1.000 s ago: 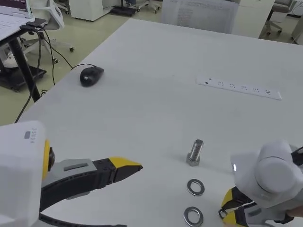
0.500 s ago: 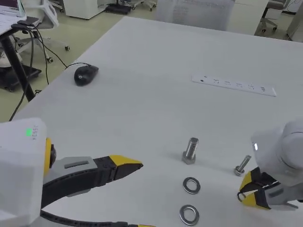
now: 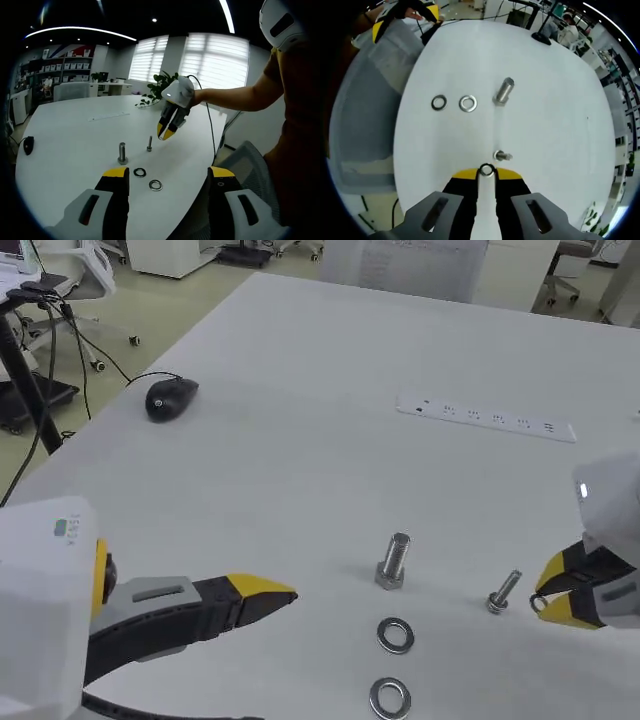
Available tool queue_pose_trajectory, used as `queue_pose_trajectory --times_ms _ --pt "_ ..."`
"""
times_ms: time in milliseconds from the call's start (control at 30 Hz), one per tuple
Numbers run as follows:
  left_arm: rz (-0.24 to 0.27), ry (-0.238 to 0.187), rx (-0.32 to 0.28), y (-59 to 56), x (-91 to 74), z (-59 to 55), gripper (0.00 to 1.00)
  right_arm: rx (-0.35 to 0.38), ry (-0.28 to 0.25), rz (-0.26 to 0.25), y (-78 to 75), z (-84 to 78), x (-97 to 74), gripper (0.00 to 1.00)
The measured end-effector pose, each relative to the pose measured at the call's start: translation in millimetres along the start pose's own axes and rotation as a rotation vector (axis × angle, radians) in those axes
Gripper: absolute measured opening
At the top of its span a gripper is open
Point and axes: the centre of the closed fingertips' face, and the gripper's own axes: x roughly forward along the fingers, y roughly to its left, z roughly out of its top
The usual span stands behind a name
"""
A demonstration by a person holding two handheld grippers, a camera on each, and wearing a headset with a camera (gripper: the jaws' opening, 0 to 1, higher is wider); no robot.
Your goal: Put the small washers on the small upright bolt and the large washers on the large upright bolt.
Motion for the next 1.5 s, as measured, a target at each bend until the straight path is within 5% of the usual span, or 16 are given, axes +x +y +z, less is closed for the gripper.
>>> queue_pose_trajectory --times_ms 633,1500 --pt "-0.006 0.012 -0.010 7.8 3.1 -3.6 0.63 -0.018 -0.005 -0.009 -23.2 12.8 6.6 0.12" --pt "0.009 0.014 -0.037 15.4 1.9 -11.8 0.63 -0.027 0.012 0.052 -18.8 5.6 43.4 0.13"
